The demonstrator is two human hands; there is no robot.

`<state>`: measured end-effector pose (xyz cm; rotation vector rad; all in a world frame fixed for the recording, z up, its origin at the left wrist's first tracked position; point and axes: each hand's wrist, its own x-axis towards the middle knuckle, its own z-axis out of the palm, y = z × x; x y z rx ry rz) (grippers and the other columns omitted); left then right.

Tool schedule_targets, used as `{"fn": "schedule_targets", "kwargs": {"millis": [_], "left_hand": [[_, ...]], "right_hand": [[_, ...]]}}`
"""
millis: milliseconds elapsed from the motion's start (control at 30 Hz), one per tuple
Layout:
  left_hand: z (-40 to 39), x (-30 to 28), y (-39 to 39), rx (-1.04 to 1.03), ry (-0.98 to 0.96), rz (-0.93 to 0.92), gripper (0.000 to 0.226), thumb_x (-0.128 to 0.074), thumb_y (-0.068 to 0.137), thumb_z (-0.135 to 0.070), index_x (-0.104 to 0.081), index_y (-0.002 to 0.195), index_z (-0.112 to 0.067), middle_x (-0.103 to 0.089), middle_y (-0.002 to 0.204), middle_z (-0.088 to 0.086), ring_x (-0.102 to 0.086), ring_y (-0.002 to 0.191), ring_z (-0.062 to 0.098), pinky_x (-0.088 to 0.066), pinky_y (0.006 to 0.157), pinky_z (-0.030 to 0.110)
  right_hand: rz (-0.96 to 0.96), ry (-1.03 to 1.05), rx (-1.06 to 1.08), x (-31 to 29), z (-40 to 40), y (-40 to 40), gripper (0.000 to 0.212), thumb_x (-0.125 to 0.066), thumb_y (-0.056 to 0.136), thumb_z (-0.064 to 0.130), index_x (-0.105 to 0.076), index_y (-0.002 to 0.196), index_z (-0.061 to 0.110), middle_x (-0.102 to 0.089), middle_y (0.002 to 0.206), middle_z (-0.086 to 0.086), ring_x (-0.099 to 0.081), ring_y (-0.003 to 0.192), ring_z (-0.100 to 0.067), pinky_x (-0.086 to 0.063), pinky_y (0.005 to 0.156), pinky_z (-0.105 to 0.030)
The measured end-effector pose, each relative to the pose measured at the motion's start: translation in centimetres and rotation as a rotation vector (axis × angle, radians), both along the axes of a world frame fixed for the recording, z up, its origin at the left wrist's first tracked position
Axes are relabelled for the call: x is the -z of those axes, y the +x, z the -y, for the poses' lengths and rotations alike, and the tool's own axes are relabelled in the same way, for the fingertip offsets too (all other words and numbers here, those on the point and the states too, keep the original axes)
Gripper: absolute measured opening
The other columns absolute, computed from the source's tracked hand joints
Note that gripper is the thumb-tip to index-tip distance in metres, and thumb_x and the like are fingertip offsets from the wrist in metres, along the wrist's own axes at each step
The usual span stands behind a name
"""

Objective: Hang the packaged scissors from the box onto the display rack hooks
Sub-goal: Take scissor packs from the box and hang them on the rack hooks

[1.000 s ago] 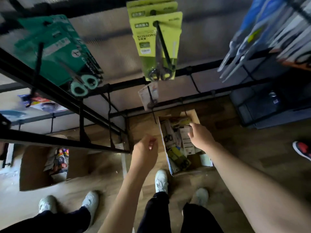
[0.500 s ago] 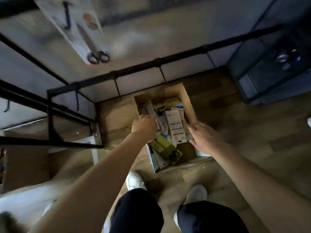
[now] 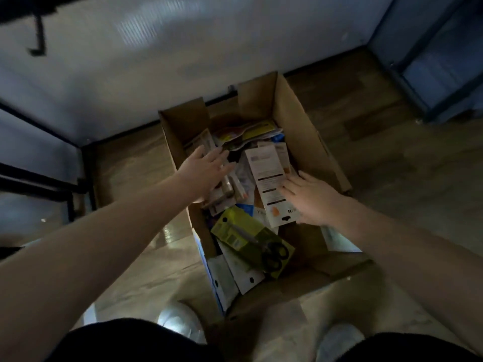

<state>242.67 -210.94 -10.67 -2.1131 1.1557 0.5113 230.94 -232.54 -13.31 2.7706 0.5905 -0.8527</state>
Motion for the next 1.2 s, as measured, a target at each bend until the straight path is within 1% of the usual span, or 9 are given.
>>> {"fn": "schedule_targets", "kwargs": {"millis": [167,267,467,600,733,800,867,1067,1200], "left_hand": [[1.2,2.3,0.1,0.244,0.158,0.034,0.083,-0.052,0.094,-0.029,0.007,0.151,-0.02,0.007,0.159,0.01,0.006,0.146,0.026,-0.003,0.116,0.048],[1.6,2.9,-0.1,0.329,0.196,0.031,0.072,-0.047,0.096,-0.022,-0.002,0.151,-0.015,-0.005,0.158,0.012,-0.001,0.146,0.027,-0.001,0.116,0.049],[0.3,3.6,0.5,0.358,0.024,0.053,0.054,-0.046,0.094,-0.012,-0.028,0.144,-0.008,-0.038,0.145,0.014,-0.029,0.138,0.03,-0.001,0.116,0.049],[-0.3,3.9,0.9,0.358,-0.03,0.101,0.035,-0.045,0.095,-0.016,-0.046,0.13,-0.013,-0.055,0.126,0.006,-0.043,0.124,0.028,-0.018,0.113,0.045],[-0.6,4.4,0.6,0.361,-0.065,-0.009,0.071,-0.053,0.092,-0.014,-0.011,0.149,-0.019,-0.023,0.153,0.013,-0.024,0.14,0.028,-0.02,0.114,0.047],[-0.3,4.9,0.3,0.413,-0.018,-0.01,0.074,-0.057,0.09,-0.013,-0.012,0.15,-0.018,-0.019,0.155,0.011,-0.018,0.143,0.027,-0.014,0.115,0.047],[-0.1,5.0,0.3,0.426,-0.021,-0.002,0.064,-0.056,0.09,-0.012,-0.025,0.146,-0.016,-0.032,0.15,0.01,-0.024,0.14,0.027,-0.012,0.115,0.047],[-0.7,4.3,1.5,0.503,-0.117,0.113,0.036,-0.053,0.091,-0.015,-0.053,0.127,-0.013,-0.057,0.122,0.005,-0.048,0.121,0.027,-0.022,0.11,0.044],[-1.2,3.3,2.0,0.626,-0.182,0.188,0.02,-0.084,0.054,-0.021,-0.073,0.07,-0.023,-0.066,0.074,-0.004,-0.063,0.078,0.018,-0.049,0.079,0.035]], "right_hand": [[-0.002,-0.037,-0.079,2.7,-0.2,1.7,0.098,-0.062,0.084,0.051,-0.006,0.15,0.007,-0.005,0.159,-0.013,-0.005,0.146,-0.027,0.003,0.117,-0.041],[0.004,-0.082,-0.101,3.4,0.1,1.6,0.107,-0.064,0.079,0.055,-0.002,0.15,0.005,-0.002,0.158,-0.017,-0.002,0.146,-0.031,0.005,0.117,-0.044],[-0.103,-0.162,-0.03,5.2,0.4,-0.1,0.114,-0.062,0.082,0.054,0.019,0.147,0.009,0.018,0.154,-0.024,0.014,0.143,-0.039,0.006,0.114,-0.055],[-0.083,-0.193,-0.032,5.9,0.2,0.2,0.114,-0.064,0.083,0.049,0.022,0.146,0.009,0.02,0.153,-0.026,0.013,0.143,-0.04,0.004,0.114,-0.057],[-0.088,-0.204,-0.037,6.7,-0.5,0.0,0.108,-0.064,0.085,0.04,0.019,0.147,0.009,0.017,0.154,-0.026,0.011,0.144,-0.039,0.0,0.115,-0.056],[-0.094,-0.178,0.042,7.5,-0.9,-0.2,0.094,-0.056,0.092,0.032,0.018,0.148,0.011,0.015,0.155,-0.024,0.009,0.144,-0.037,-0.007,0.116,-0.053],[-0.115,-0.144,0.126,7.8,-1.3,-0.1,0.08,-0.046,0.098,0.023,0.015,0.149,0.013,0.012,0.156,-0.022,0.007,0.145,-0.036,-0.015,0.116,-0.053],[-0.173,-0.091,0.187,6.7,-1.7,0.5,0.075,-0.045,0.097,0.014,0.007,0.151,0.01,0.007,0.156,-0.025,-0.003,0.144,-0.04,-0.029,0.112,-0.048],[-0.162,-0.087,0.183,5.8,-1.4,0.7,0.069,-0.042,0.098,0.011,0.002,0.151,0.007,0.001,0.155,-0.025,-0.01,0.143,-0.039,-0.03,0.112,-0.046]]}}
